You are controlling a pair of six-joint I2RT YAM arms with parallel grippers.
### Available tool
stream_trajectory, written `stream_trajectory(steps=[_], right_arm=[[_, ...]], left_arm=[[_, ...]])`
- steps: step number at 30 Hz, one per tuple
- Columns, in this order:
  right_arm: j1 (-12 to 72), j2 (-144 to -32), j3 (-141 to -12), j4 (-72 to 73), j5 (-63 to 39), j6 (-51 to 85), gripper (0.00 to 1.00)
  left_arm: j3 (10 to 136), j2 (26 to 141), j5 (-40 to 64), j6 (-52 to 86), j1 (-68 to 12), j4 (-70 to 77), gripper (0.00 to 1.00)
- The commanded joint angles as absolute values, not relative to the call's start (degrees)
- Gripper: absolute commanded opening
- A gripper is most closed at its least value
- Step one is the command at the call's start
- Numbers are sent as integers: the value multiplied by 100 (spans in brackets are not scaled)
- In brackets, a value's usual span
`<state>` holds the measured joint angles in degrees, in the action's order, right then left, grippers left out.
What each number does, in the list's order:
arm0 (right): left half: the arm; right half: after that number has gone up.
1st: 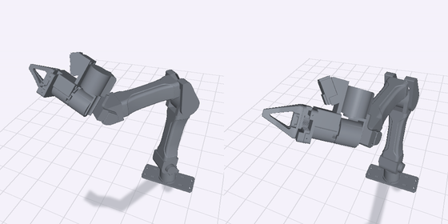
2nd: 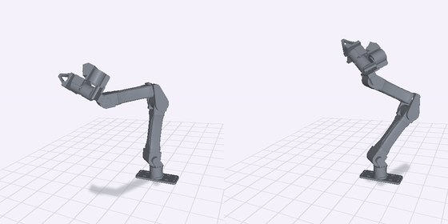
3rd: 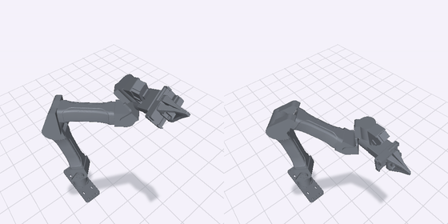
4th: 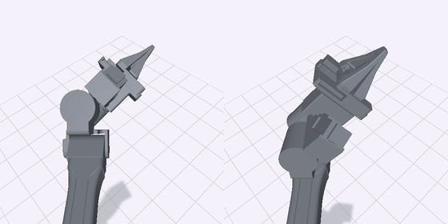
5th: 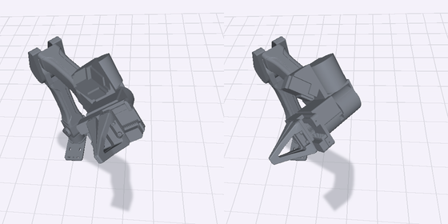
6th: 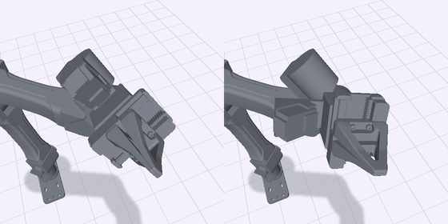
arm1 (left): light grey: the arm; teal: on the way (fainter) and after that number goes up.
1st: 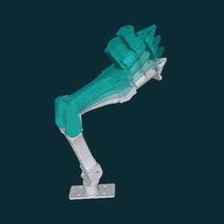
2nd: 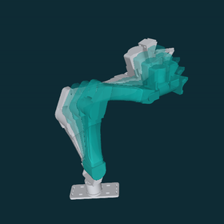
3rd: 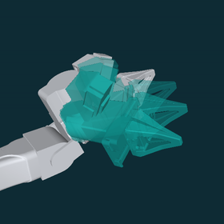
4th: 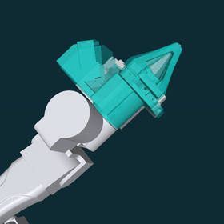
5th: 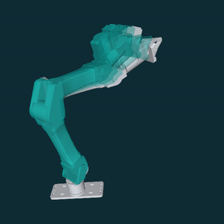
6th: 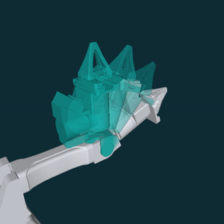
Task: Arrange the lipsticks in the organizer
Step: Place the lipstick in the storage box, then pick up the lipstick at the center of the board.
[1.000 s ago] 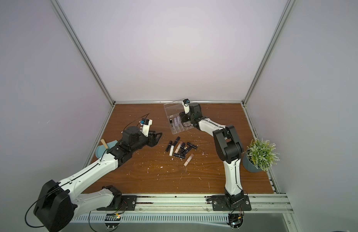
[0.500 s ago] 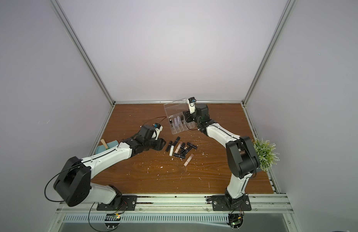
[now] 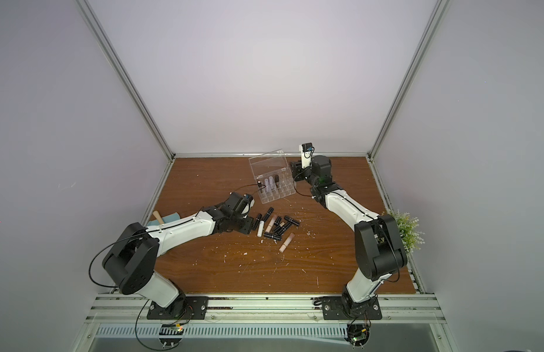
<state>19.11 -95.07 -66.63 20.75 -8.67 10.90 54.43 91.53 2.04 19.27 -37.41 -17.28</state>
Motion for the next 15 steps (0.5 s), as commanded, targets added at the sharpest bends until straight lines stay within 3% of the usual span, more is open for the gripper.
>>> stream_trajectory(steps=[1, 15], right_arm=[[1919, -9483, -6730, 2237, -1041, 1194, 46], [1900, -9515, -6761, 2206, -1107, 1226, 46]], left_arm=[[5660, 9320, 64, 1951, -3831, -1890, 50], [5896, 9973, 96, 1889, -3841, -1886, 51]])
